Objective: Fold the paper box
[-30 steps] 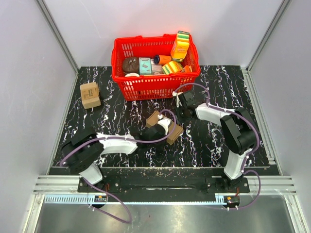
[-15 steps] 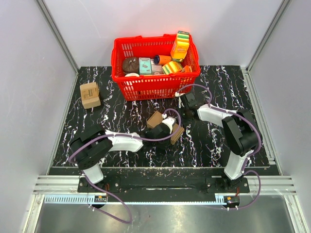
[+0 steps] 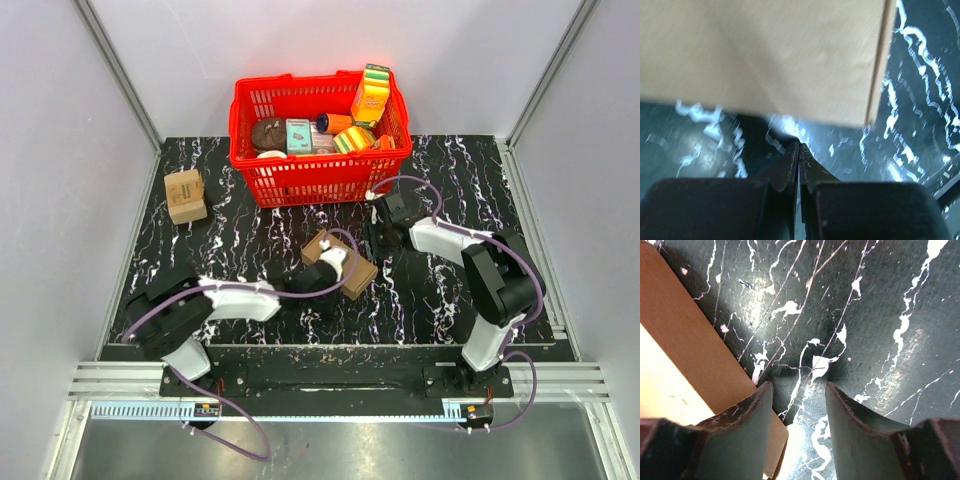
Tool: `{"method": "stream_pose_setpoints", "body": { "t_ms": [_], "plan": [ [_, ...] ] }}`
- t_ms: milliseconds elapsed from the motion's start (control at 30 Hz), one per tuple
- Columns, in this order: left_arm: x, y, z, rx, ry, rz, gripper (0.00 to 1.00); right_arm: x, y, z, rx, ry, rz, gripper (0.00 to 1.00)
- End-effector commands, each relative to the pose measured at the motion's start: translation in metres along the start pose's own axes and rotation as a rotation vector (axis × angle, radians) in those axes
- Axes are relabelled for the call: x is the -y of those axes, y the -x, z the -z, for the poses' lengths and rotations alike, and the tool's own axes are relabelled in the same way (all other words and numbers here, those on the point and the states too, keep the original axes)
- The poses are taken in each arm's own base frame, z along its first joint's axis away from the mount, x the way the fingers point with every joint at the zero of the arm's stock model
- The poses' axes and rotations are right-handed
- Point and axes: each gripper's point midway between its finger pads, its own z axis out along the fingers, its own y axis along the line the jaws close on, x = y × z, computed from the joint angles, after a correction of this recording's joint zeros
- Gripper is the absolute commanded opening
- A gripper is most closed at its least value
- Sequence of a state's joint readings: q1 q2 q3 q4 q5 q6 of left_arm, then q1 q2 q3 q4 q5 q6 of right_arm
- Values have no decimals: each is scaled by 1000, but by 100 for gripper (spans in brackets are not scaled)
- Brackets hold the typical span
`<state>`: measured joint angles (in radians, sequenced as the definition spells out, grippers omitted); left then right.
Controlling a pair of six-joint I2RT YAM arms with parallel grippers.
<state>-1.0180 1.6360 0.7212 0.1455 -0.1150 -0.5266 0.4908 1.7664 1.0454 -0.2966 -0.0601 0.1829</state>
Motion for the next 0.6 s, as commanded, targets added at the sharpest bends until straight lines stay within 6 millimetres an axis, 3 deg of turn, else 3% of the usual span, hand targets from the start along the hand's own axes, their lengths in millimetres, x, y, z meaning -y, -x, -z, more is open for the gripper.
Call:
{"method": "stream_pose_setpoints", "body": {
  "t_ms": [0, 67, 133, 167, 233, 267, 400, 567],
  "plan": [
    [-12, 1, 32, 76, 18, 54, 10, 0, 38, 3, 77, -32, 54, 53],
    [-31, -10, 39, 80, 77, 71, 11, -3, 55, 1, 98, -30, 80, 54],
    [-42, -6, 48, 120, 116, 95, 12, -4, 64, -8, 97, -24, 111, 54],
    [-57, -10, 49, 120, 150, 117, 13, -6, 67, -11, 94, -18, 122, 54],
    [-70, -6, 52, 148, 168, 161, 10, -10, 74, -21, 90, 5, 148, 54],
    [-86, -4, 53, 169, 192, 198, 9, -11, 74, -24, 84, 15, 157, 54],
    [-109, 12, 57, 238, 216, 246, 0, -18, 77, -41, 60, 56, 184, 51],
    [-132, 34, 53, 295, 253, 263, 0, -28, 79, -50, 49, 120, 228, 44]
  ]
}}
